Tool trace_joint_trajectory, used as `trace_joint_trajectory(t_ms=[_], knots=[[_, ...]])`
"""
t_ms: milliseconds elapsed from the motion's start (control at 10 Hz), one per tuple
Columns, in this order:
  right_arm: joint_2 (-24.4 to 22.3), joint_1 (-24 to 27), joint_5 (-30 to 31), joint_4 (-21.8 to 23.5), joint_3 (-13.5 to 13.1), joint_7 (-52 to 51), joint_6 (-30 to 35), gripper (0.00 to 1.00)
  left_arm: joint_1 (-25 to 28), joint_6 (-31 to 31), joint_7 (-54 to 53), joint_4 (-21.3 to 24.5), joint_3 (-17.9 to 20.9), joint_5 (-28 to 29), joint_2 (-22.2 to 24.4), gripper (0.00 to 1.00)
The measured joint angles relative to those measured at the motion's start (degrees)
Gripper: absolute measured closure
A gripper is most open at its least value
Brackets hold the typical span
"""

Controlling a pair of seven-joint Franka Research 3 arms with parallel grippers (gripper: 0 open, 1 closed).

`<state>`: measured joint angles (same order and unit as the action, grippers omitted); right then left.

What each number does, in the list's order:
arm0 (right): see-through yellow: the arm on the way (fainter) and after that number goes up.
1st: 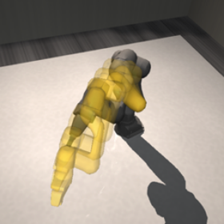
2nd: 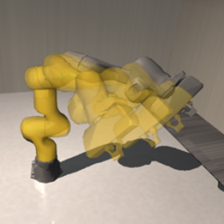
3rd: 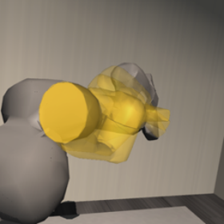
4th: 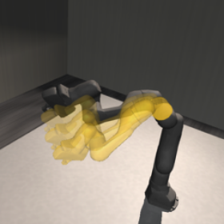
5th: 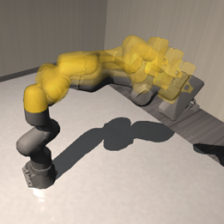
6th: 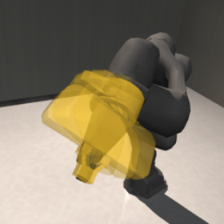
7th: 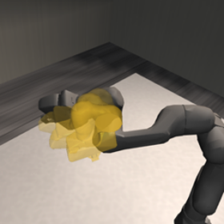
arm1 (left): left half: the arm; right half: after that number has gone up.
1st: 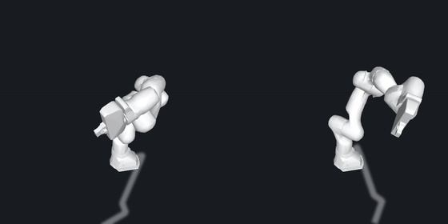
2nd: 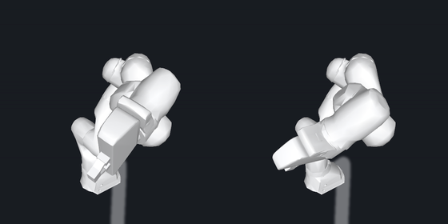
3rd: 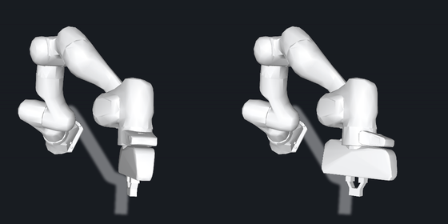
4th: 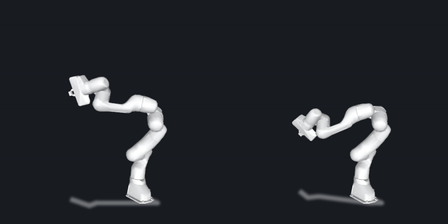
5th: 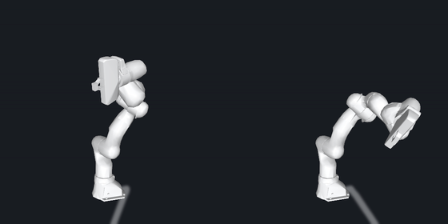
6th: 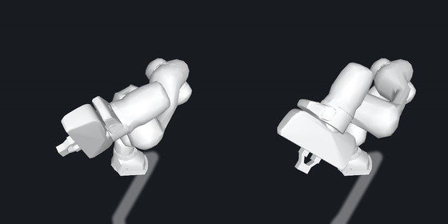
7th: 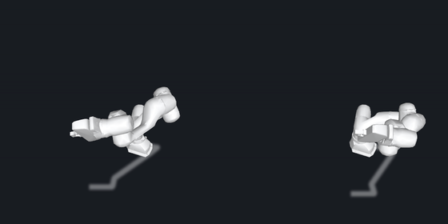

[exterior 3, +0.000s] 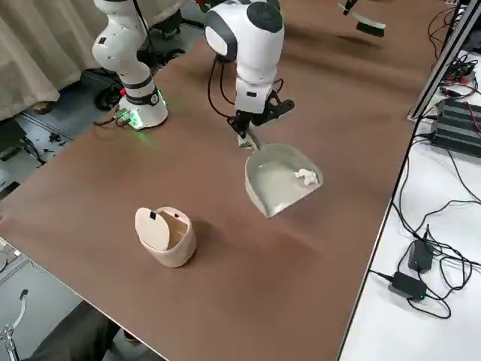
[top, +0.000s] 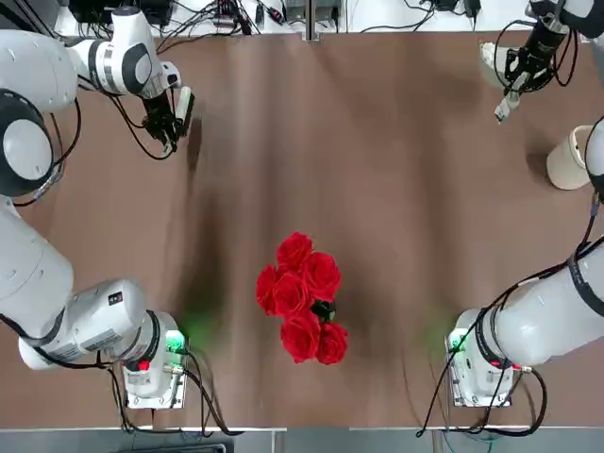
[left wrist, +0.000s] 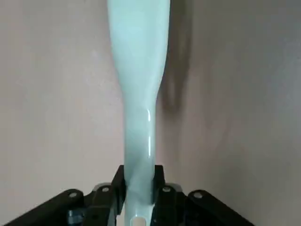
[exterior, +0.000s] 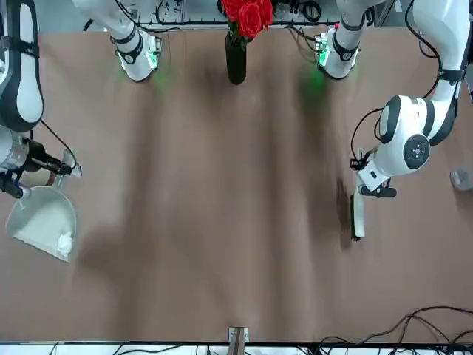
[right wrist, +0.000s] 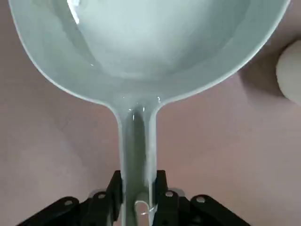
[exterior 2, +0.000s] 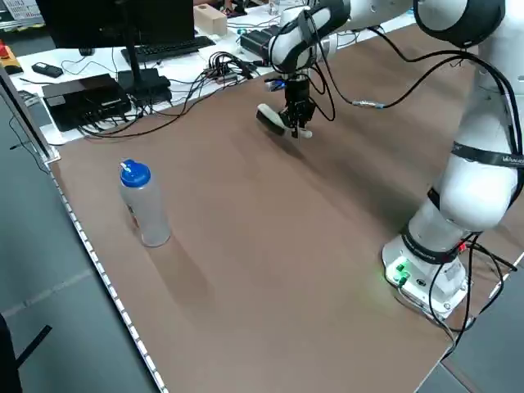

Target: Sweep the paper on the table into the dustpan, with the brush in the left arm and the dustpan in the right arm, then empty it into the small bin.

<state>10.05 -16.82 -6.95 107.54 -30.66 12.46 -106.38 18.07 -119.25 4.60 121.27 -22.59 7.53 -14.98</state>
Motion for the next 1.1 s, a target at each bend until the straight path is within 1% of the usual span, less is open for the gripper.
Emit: trace_joint_trajectory(t_ms=[100, 300, 500, 800, 1100], knots=[[0.00, 0.17, 0.09, 0.01, 0.00, 3.47, -0.06, 0.67, 0.00, -0.40, 0.00, 0.00, -0.03, 0.00, 0.00, 0.73], [0.00, 0.16, 3.98, 0.03, 0.40, 15.52, -0.23, 0.67, 0.00, -1.27, 0.00, 0.00, -0.11, 0.00, 0.00, 0.73], [0.00, 0.17, 5.27, 0.04, 0.56, 22.96, -1.91, 0.67, 0.00, -1.93, 0.00, 0.00, -0.51, 0.00, 0.00, 0.73], [0.00, 0.18, 5.20, 0.10, 0.58, 32.81, -4.25, 0.67, -0.01, -2.08, 0.00, 0.00, -0.89, -0.01, 0.00, 0.73], [0.00, 0.19, 1.64, 0.09, 0.59, 35.34, -7.20, 0.67, 0.00, -2.08, 0.00, 0.00, -0.93, -0.01, 0.00, 0.73]])
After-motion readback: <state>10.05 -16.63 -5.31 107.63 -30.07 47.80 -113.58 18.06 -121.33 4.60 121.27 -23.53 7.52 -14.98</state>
